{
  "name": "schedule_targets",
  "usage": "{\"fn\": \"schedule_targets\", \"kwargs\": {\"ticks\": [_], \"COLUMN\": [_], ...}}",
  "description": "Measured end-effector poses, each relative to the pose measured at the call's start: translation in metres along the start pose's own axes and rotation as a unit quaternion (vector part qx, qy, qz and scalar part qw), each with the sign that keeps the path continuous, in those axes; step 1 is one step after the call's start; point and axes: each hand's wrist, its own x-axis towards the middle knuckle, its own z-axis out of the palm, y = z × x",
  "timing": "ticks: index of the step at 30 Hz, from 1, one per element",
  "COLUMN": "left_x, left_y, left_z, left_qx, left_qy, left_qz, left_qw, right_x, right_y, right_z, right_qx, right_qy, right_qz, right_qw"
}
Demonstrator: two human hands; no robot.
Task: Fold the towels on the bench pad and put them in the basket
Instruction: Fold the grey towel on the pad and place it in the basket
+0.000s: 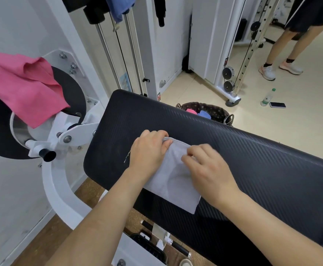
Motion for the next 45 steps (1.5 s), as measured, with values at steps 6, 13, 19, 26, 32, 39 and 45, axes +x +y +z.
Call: {"fn": "schedule_targets", "kwargs": {"ticks": [6,13,19,26,32,39,45], "left_x": [-0.014,-0.107,-0.106,-0.116,-0.113,-0.109,-0.158], "left_y": [0.005,-0.007,-0.002,-0.011,-0.026,-0.006,0.023], "left_z": [-0.01,0.007,0.022,0.007,0.028,0.003,0.0], "left_qx": [-0.063,0.025,0.134,0.086,0.039,0.003,-0.091], "left_qy": [0.057,-0.166,-0.145,-0.115,-0.041,-0.097,-0.218], "left_qz": [0.049,0.094,0.111,0.178,0.201,0.175,0.152], "left_qw": [0.995,0.981,0.974,0.974,0.978,0.98,0.96], "right_x": [-0.013,-0.016,-0.055,-0.071,-0.059,-0.057,-0.078], "right_y": [-0.001,-0.018,-0.046,-0.041,-0.046,-0.03,-0.014], "right_z": [0.012,-0.022,-0.021,-0.018,-0.011,-0.015,-0.048], "right_qx": [-0.044,-0.044,-0.03,-0.014,-0.062,-0.066,0.03], "right_qy": [-0.161,-0.247,-0.207,-0.264,-0.252,-0.185,-0.28], "right_qz": [0.008,0.054,0.006,0.038,0.062,-0.017,-0.051], "right_qw": [0.986,0.967,0.978,0.964,0.964,0.98,0.958]}}
